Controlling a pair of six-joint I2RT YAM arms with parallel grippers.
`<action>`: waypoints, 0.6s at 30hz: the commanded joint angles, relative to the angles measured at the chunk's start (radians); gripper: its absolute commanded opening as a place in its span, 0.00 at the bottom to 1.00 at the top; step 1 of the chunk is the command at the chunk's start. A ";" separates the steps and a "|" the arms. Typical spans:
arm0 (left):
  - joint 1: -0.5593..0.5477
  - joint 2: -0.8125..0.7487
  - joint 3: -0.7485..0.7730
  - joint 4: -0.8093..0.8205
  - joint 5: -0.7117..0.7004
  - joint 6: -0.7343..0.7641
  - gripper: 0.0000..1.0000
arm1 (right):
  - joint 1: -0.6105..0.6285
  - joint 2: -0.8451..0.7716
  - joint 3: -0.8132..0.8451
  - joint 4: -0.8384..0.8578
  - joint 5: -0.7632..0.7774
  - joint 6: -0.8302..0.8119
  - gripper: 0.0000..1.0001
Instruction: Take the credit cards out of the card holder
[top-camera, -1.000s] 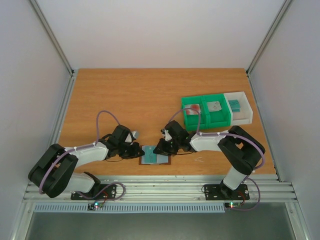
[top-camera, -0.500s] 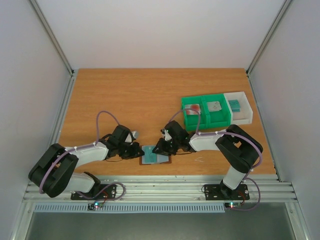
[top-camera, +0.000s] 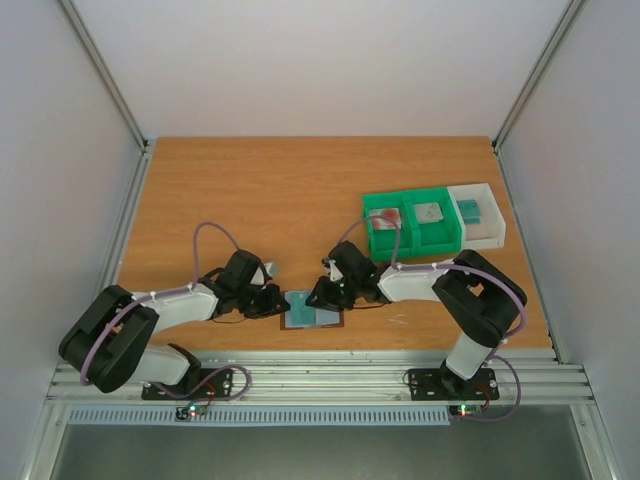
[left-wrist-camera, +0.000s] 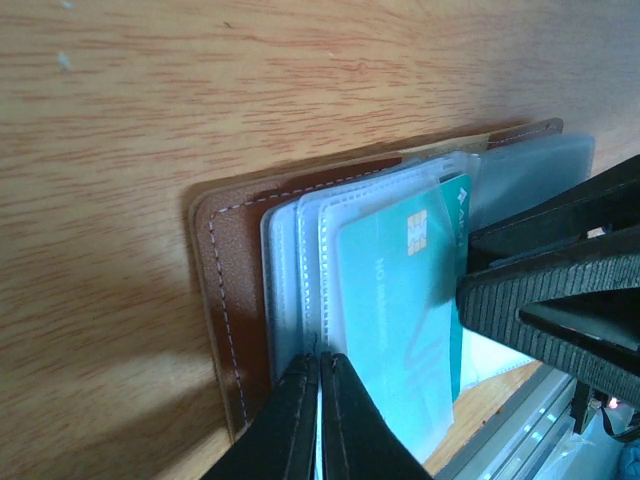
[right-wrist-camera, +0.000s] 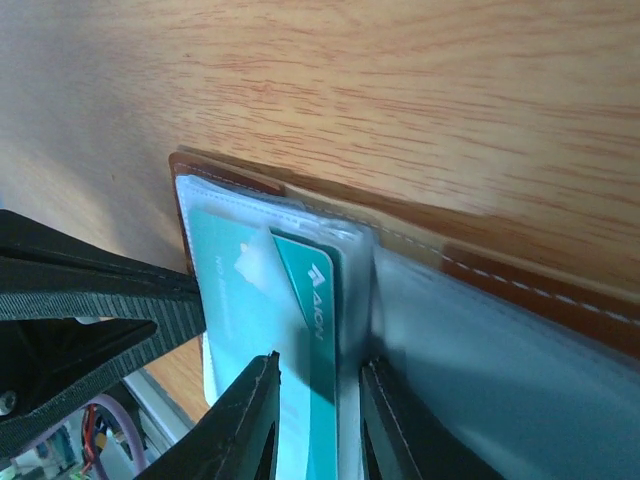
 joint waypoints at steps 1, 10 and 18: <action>-0.004 0.033 -0.034 -0.049 -0.053 -0.004 0.05 | 0.009 0.052 -0.006 0.124 -0.060 0.026 0.24; -0.005 0.045 -0.030 -0.059 -0.064 -0.012 0.05 | 0.004 0.038 -0.041 0.185 -0.074 0.026 0.01; -0.003 0.069 -0.010 -0.126 -0.113 -0.007 0.06 | -0.051 -0.017 -0.091 0.189 -0.103 -0.006 0.01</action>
